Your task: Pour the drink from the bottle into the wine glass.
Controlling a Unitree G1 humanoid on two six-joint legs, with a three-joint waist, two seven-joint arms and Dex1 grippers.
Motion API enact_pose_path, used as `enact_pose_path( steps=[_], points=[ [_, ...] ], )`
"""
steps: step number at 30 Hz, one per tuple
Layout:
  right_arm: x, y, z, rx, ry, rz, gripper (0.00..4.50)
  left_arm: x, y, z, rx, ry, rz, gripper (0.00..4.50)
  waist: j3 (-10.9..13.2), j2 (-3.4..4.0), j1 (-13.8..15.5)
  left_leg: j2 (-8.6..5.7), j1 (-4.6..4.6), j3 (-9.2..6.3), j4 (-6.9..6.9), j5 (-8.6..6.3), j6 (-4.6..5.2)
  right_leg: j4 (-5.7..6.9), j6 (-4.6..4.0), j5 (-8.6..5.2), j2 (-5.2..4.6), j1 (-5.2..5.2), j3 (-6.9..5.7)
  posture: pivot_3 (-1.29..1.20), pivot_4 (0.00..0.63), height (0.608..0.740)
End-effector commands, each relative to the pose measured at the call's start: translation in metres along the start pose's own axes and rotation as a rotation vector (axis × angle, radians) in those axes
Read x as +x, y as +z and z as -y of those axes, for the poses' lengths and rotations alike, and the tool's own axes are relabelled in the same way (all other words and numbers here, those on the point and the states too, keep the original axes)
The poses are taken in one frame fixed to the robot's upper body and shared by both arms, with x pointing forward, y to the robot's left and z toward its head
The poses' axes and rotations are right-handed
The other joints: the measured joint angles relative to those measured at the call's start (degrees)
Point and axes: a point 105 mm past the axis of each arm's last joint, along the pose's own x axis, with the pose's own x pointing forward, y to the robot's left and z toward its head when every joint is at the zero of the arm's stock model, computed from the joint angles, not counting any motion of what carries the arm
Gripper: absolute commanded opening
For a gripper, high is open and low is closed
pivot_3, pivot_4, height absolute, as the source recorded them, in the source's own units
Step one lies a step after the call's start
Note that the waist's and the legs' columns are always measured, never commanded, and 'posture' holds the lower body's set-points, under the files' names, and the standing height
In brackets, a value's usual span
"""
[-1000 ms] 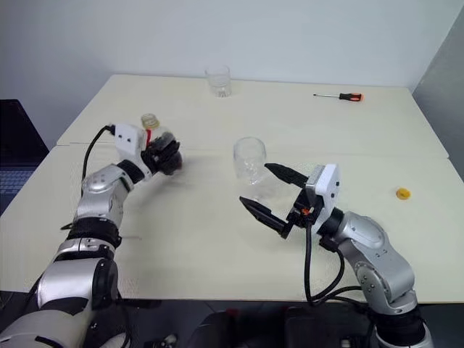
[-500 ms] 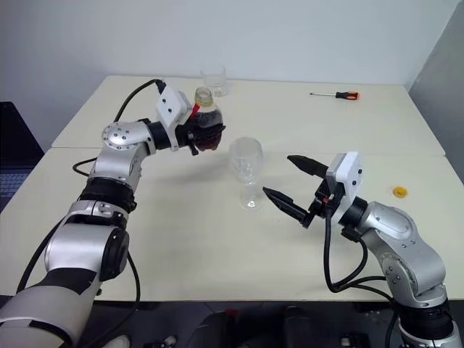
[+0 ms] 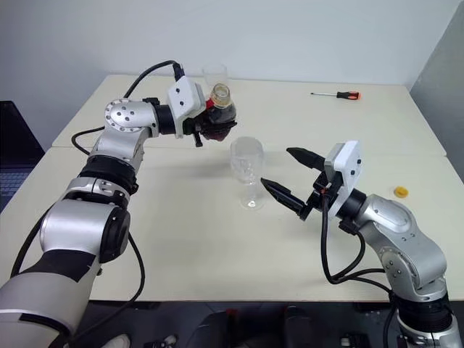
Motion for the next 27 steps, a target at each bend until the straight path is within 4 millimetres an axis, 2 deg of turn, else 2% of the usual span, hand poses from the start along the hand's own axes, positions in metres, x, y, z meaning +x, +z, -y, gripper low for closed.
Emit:
enact_pose_path(
  steps=[1,8,16,27],
  points=[
    [0.000,0.022,-0.001,-0.037,-0.003,0.068,4.50,0.002,0.022,-0.011,0.113,0.000,0.031,1.31,0.0,0.00,0.0,0.00,-0.01,-0.01,0.00,0.00,0.00,0.00,0.00,0.00,0.00,0.00,-0.01,0.00,0.150,0.740],
    [0.005,0.030,0.000,-0.048,-0.010,0.095,4.50,0.005,0.028,-0.013,0.162,-0.015,0.024,1.31,0.0,0.00,0.0,0.00,-0.05,0.00,0.01,0.00,0.00,0.06,0.00,0.00,0.02,-0.08,-0.01,0.00,0.150,0.740],
    [0.007,0.033,0.003,-0.053,-0.018,0.099,4.50,0.009,0.034,-0.009,0.308,-0.065,-0.004,1.31,0.0,0.00,0.0,0.00,-0.07,0.07,0.01,0.00,0.00,0.11,0.00,0.00,0.01,-0.15,0.06,0.00,0.150,0.740],
    [0.000,0.021,0.005,-0.046,-0.034,0.088,4.50,0.007,0.038,-0.009,0.424,-0.105,-0.036,1.31,0.0,-0.01,0.0,-0.01,-0.10,0.15,0.07,0.03,0.05,0.43,0.00,0.00,0.05,-0.34,0.17,0.00,0.150,0.740]
  ],
)
